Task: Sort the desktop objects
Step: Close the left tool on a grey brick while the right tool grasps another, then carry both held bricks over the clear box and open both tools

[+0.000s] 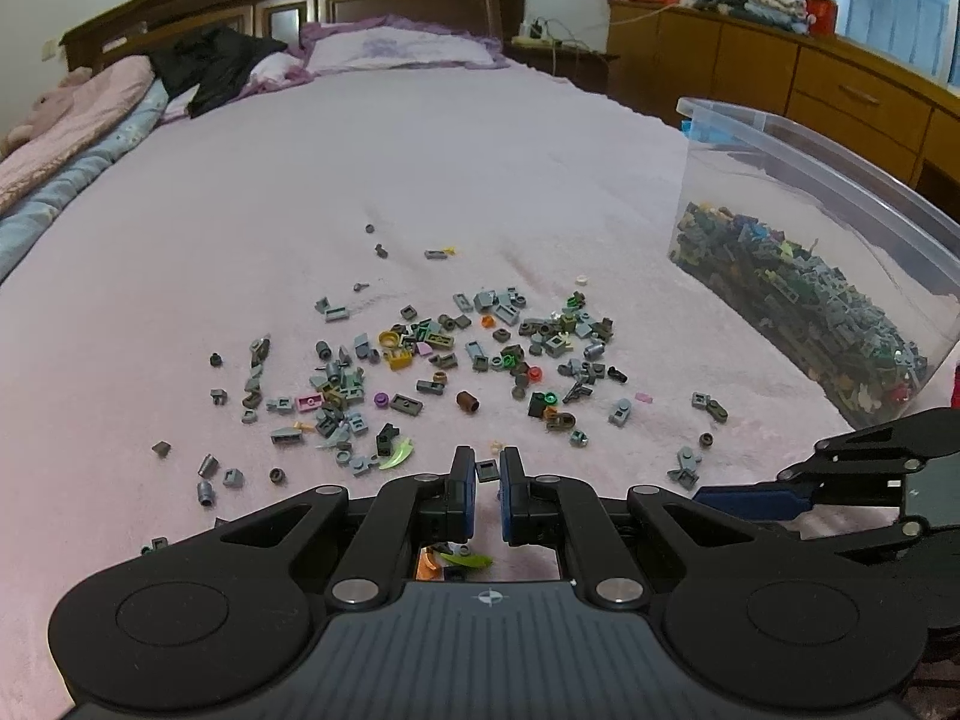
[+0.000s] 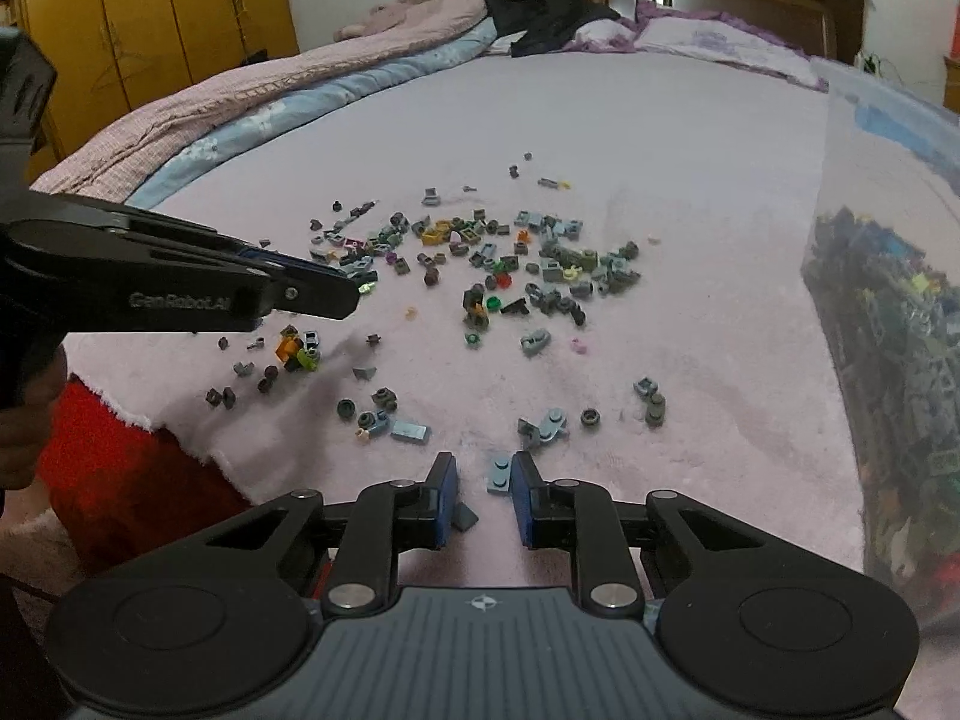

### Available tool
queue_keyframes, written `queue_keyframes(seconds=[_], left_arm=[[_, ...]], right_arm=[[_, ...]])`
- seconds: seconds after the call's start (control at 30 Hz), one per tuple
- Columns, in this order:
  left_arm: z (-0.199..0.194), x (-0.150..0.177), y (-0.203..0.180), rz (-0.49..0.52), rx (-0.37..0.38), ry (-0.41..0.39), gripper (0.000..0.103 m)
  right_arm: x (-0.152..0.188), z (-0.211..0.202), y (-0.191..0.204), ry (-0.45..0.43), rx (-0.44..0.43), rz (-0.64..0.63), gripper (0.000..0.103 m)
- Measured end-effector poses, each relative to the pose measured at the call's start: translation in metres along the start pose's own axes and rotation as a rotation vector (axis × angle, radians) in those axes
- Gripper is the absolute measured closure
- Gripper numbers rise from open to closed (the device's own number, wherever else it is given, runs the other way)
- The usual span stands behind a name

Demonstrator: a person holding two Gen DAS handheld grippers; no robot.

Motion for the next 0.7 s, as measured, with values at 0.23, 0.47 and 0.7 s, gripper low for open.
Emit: queue_keyframes(seconds=[0.23, 0.47, 0.7], left_arm=[[-0.011, -0.009, -0.007, 0.027, 0.005, -0.033, 0.093], [-0.029, -0.029, -0.019, 0.046, 0.027, -0.092, 0.093], [-0.047, -0.064, -0.048, 0.105, 0.083, -0.173, 0.093]], right_arm=[[-0.010, -0.013, 0.000, -0.048, 0.019, -0.005, 0.095], [-0.038, -0.048, -0.001, -0.139, 0.044, 0.001, 0.095], [-0.067, -0.084, -0.007, -0.235, 0.051, 0.042, 0.095]])
Point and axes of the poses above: each gripper's, at about its wrist camera, not at the fingertips, and z roughly the way its jaws point, y to its left, x to its underside, the point moved 10 cm from there along z, roughly the way its jaws point, and after that the axes turned 3 degrees about -y, right-handed, at the moved point
